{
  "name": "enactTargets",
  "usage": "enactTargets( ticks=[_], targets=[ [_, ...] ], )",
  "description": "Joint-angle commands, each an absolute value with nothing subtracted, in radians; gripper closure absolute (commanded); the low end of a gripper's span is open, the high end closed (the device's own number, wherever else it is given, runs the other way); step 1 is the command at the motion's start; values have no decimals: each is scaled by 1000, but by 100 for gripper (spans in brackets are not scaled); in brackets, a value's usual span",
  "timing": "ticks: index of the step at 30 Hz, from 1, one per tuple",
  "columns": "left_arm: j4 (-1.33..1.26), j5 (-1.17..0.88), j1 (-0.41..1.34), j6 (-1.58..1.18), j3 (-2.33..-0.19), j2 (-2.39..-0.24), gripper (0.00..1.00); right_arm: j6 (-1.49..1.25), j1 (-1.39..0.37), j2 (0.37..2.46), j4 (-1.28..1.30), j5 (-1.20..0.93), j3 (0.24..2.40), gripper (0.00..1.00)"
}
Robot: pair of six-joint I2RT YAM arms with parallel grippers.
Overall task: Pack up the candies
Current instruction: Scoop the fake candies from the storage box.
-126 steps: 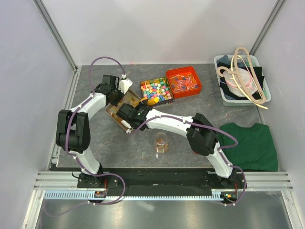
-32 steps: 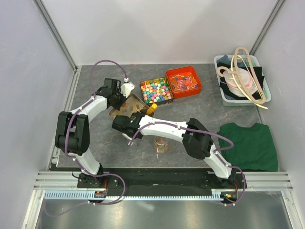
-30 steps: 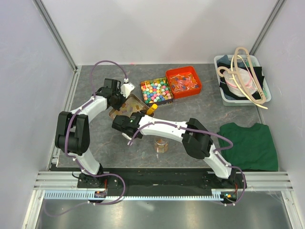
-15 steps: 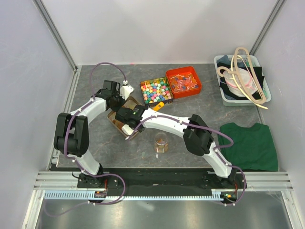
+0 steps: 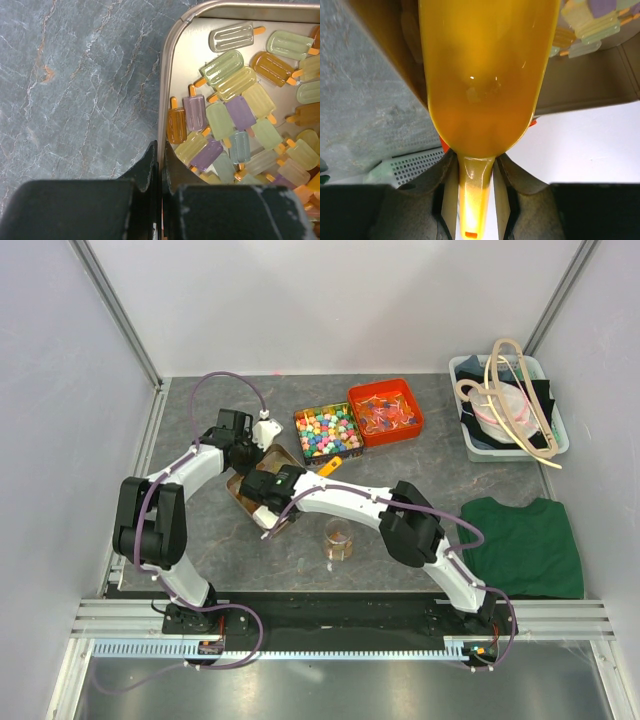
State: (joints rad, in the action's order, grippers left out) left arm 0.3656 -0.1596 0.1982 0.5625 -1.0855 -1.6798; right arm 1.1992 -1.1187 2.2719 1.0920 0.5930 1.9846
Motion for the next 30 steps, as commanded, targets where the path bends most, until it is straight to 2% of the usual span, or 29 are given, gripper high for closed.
enactTargets(
  ticks=[1,14,30],
  targets=[
    [271,-198,202,491,-1100,-1603,98,1177,-1154,2339,1115,502,2017,100],
    [285,-169,202,454,-1071,-1571,98,1114,-1177,2396,1111,425,2080,100],
    [319,-166,202,414,-1022,-1569,98,957,-1164,2419,1173,176,2129,100]
  ],
)
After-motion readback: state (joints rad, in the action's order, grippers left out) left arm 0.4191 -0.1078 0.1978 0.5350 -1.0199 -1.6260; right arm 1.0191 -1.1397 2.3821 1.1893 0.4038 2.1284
